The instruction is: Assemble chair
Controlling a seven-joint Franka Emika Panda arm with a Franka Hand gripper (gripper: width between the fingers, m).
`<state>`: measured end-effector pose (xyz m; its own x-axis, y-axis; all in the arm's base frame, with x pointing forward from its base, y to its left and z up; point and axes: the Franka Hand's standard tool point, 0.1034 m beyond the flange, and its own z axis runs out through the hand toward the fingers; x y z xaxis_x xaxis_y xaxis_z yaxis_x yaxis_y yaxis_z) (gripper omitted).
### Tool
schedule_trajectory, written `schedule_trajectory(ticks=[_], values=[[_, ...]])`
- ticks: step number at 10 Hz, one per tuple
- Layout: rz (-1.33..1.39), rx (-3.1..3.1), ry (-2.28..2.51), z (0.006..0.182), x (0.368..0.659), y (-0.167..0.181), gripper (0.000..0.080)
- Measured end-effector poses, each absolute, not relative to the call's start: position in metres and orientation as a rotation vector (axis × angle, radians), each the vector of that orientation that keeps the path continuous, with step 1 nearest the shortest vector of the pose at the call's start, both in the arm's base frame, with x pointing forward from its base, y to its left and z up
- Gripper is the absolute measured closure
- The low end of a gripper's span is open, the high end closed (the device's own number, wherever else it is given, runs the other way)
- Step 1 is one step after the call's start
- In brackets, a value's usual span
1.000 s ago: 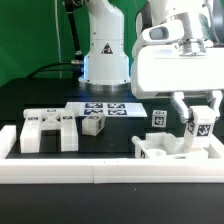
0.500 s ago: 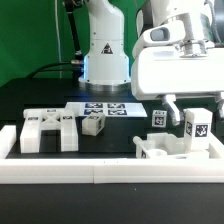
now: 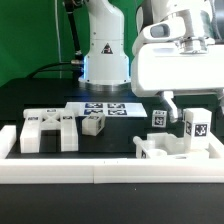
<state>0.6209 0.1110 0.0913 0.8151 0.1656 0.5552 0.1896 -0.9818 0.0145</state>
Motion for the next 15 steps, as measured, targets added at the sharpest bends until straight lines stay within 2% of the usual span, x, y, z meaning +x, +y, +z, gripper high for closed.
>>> schedule_trajectory(ticks=[2, 5, 9, 10, 11, 15], values=[[-0.885, -2.959, -0.303, 0.104, 0.624, 0.108, 0.0150], [-0.764, -2.985, -0.313, 0.095, 0.619, 0.112, 0.0150], [-0.295, -3.048, -0.324, 0.089, 0.614, 0.113, 0.0150], [-0.063, -3.055, -0.335, 0.089, 0.608, 0.113, 0.0150], [-0.047, -3.055, -0.332, 0.089, 0.617, 0.112, 0.0150], [0.004, -3.057, -0.325, 0.085, 0.616, 0.106, 0.0150]])
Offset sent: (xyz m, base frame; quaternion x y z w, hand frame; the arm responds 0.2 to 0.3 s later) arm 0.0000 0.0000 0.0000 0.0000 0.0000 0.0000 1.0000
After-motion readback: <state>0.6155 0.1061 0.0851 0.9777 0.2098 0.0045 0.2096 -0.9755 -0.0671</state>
